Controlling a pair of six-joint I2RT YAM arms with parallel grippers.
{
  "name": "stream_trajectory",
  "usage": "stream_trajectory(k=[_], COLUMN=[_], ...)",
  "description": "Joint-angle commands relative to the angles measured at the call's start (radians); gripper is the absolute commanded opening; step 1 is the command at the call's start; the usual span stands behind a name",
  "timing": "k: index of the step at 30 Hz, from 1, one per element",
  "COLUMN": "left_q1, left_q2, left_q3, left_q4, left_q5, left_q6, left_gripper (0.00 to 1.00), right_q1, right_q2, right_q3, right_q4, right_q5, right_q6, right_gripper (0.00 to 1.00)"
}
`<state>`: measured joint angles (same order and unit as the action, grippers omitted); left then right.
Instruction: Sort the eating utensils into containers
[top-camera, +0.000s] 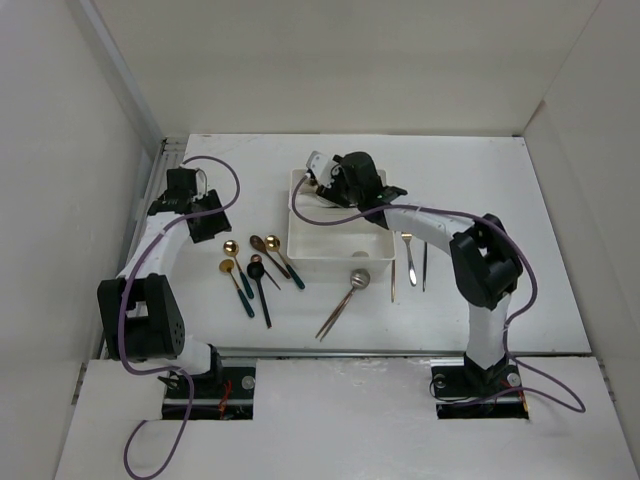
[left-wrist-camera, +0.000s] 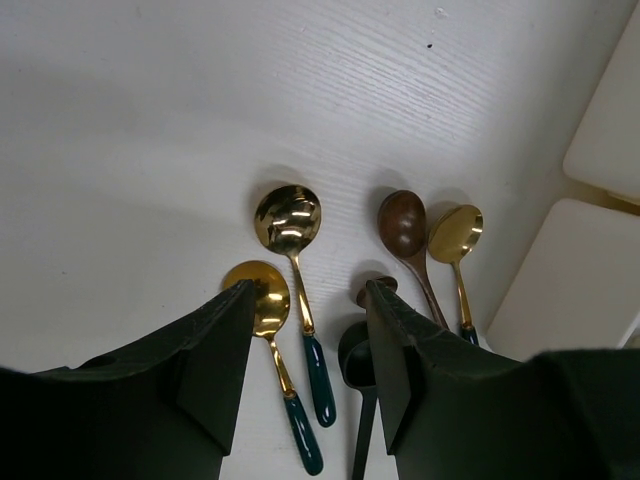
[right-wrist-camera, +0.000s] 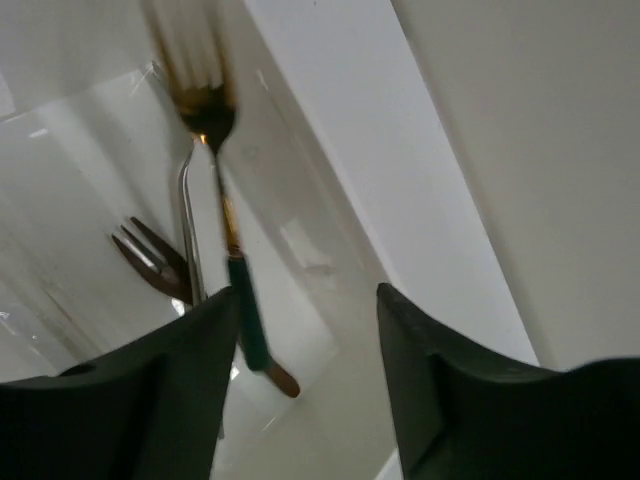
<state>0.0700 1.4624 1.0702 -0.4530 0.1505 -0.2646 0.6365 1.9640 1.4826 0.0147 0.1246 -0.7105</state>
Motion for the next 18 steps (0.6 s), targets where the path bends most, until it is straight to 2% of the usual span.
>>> stream_trajectory(k=[1,4,7,8,10,12,14,15,18], left_q1=[0.01,0.01,0.01,0.01,0.01,0.019,0.03,0.03,0.04], left_q2=[-0.033,-0.024,-0.024,-0.024,-0.024,-0.024,-0.024,-0.014,-0.014], left_q3=[0.007,0.016,0.016,0.016,0.025,0.025,0.025,0.013,-0.006], left_q4=[0.01,0.01,0.01,0.01,0.01,0.019,0.019,0.019,0.019], left_q5=[0.014,0.014,0.014,0.003,-0.006,-0.006,-0.006,-0.006,-0.006], left_q6=[-0.013,-0.013,-0.004,-0.004,-0.004,-0.004,-0.015,-0.015,-0.036], left_gripper=[0.45,0.45,0.45,0.45,0.45,0.45,0.45,0.45,0.45], right_q1=[0.008,0.008,-0.05,-0.078,-0.192,-0.263,-0.325,-0.339,-0.36], right_q2=[-0.088,-0.141,-0.221,-0.299,-0.378,-0.451,-0.461,-0.461,-0.413], right_q3=[-0.019,-0.039,-0.073,-0.094,-0.171,-0.228,-0.293,-0.314,-0.386], right_q4=[0.054,0.054,0.045,0.031,-0.056,-0.217,-0.383,-0.425,-0.528], right_q5=[0.001,0.079,0.193,0.228,0.173,0.097,0.049,0.031,-0.011], right_q6=[-0.001,0.034,0.277,0.497,0.699,0.909,1.009,1.078,1.143], right_gripper=[0.66,0.69,0.7,0.73,0.73,0.71,0.64,0.61,0.57])
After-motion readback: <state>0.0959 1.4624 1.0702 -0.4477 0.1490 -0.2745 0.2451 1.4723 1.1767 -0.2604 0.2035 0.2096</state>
